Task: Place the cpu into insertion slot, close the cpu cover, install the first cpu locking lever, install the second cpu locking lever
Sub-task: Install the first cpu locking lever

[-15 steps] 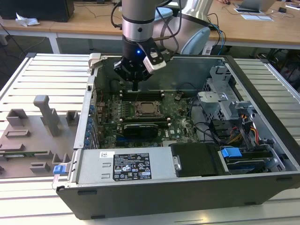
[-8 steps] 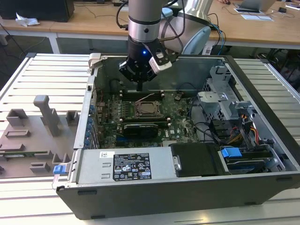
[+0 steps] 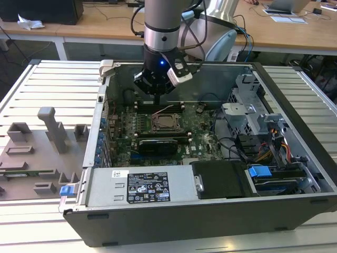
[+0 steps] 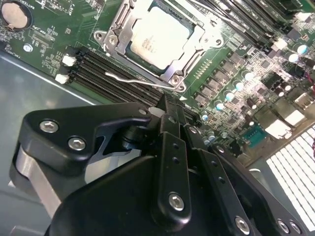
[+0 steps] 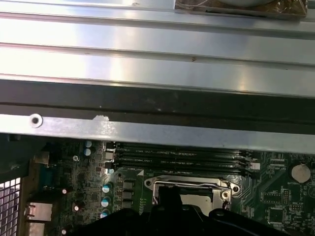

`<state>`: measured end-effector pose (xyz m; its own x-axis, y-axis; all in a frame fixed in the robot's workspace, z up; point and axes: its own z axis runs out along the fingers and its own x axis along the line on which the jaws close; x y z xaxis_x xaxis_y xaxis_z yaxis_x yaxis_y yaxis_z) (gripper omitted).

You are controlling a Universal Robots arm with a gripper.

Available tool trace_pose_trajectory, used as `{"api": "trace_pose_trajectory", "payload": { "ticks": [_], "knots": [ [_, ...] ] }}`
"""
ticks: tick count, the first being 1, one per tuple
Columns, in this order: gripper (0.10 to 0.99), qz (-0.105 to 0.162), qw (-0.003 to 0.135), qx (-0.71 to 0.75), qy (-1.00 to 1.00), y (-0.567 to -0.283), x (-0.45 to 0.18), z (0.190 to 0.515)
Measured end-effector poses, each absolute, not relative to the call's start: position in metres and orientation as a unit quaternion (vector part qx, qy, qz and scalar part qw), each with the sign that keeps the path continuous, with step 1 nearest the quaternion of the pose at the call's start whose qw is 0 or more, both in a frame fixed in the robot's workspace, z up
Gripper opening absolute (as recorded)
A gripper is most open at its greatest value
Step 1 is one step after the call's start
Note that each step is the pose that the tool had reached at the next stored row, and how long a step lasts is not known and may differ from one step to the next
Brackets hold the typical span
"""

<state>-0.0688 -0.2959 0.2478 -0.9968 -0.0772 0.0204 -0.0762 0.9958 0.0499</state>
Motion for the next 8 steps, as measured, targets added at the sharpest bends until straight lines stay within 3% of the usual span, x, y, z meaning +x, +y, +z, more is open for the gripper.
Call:
{"api": "trace_pose_trajectory", "payload": {
  "ticks": [8],
  "knots": [
    [0.106, -0.025, 0.012, 0.038, -0.999, -0.296, -0.069, 0.231]
  ]
}}
